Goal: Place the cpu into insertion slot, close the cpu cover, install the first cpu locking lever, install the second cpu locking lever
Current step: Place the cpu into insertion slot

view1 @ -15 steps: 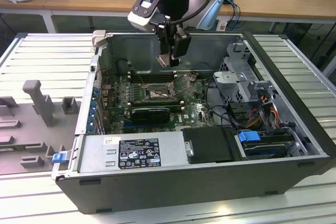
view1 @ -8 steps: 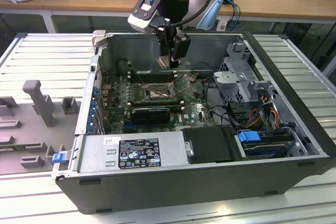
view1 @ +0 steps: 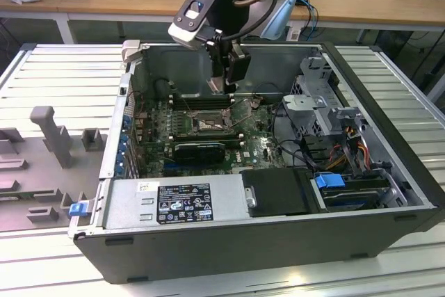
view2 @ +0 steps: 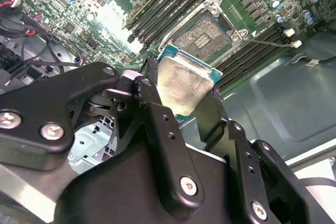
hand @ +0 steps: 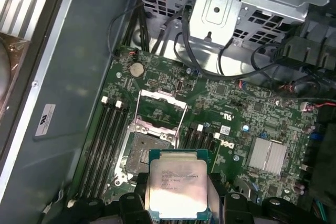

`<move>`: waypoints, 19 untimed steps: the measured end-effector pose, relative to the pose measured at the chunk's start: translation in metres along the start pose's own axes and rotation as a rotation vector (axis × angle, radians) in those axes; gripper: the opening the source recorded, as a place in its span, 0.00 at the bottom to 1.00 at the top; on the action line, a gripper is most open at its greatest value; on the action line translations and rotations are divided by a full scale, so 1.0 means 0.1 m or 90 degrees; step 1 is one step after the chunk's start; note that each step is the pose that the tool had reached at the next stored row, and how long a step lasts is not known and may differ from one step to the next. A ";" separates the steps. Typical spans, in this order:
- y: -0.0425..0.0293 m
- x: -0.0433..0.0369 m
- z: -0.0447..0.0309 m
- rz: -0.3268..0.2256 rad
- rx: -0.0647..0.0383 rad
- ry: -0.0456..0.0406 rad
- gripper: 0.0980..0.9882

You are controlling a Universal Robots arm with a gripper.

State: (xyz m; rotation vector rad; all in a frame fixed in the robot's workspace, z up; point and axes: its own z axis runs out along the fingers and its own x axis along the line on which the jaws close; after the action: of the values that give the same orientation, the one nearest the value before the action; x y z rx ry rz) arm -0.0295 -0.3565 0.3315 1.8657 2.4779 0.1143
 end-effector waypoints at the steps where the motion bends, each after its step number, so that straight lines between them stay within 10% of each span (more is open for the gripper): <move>1: 0.000 0.000 0.004 0.004 0.000 -0.0003 0.48; 19: -0.009 -0.001 0.102 0.129 -0.001 -0.0105 0.48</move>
State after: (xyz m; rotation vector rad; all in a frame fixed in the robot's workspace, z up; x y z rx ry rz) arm -0.0296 -0.3564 0.3213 2.1029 2.2711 0.1068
